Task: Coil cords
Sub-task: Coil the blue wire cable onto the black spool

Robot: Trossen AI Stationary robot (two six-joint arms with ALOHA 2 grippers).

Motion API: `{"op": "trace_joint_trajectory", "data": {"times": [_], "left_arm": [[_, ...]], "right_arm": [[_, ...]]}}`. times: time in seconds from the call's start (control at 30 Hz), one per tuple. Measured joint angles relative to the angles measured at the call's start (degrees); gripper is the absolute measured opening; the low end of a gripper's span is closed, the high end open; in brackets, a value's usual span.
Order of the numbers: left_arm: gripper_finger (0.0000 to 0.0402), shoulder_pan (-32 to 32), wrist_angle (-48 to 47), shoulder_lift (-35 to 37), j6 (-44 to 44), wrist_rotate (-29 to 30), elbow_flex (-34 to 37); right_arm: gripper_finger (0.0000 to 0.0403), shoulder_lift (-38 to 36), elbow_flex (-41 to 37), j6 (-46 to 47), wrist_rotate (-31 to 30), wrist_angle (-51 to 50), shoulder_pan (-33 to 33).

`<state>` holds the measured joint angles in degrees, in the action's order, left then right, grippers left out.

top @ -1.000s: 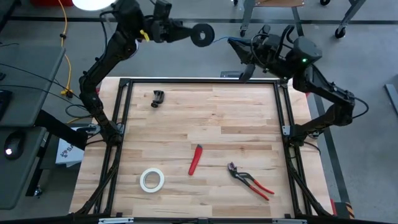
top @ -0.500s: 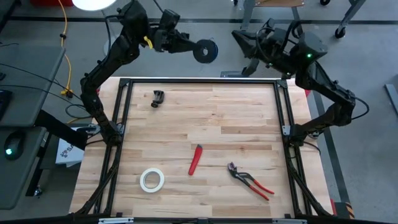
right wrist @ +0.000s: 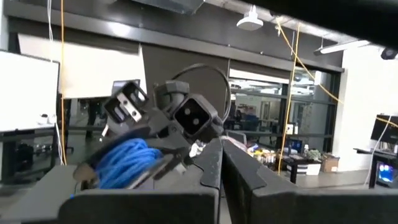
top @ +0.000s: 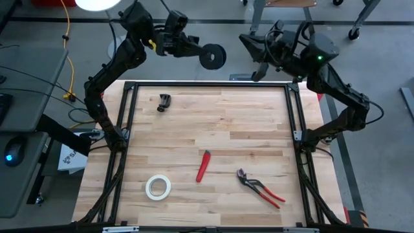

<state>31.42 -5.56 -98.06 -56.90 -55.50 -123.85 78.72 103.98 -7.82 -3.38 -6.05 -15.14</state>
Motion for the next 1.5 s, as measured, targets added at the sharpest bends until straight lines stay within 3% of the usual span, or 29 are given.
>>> {"op": "trace_joint_trajectory", "data": {"times": [0.33,0.53,0.7,0.83,1.07,1.33,1.4,1.5], "left_arm": [[0.0000,0.73,-0.09,0.20,0.46,-0.39,0.00],[0.0000,2.01,3.36,0.20,-0.59,-0.40,0.00],[0.0000,1.98,6.45,0.20,-1.51,1.73,0.00],[0.0000,1.92,8.07,0.20,-1.45,3.20,0.00],[0.0000,1.92,8.96,0.20,0.25,5.05,0.01],[0.0000,1.79,8.98,0.20,1.10,5.22,0.01],[0.0000,1.94,8.98,0.20,1.54,5.21,0.00],[0.0000,2.51,8.98,0.20,1.77,5.24,0.00]], "right_arm": [[0.0008,0.01,-0.02,-0.15,-3.06,-8.72,-0.26],[0.0079,0.82,-0.02,2.88,-3.63,-14.73,-1.01],[0.0147,4.50,-0.24,3.89,-3.53,-13.78,-0.55],[0.0170,8.32,-0.25,3.31,-2.39,-8.94,0.47],[0.0172,12.25,-0.24,3.29,-0.77,-0.41,1.53],[0.0167,13.77,-0.26,2.74,-2.20,0.77,1.31],[0.0145,13.77,-0.26,2.61,-2.46,0.70,1.77],[0.0082,13.23,-0.26,2.44,-3.58,0.14,2.42]]}}
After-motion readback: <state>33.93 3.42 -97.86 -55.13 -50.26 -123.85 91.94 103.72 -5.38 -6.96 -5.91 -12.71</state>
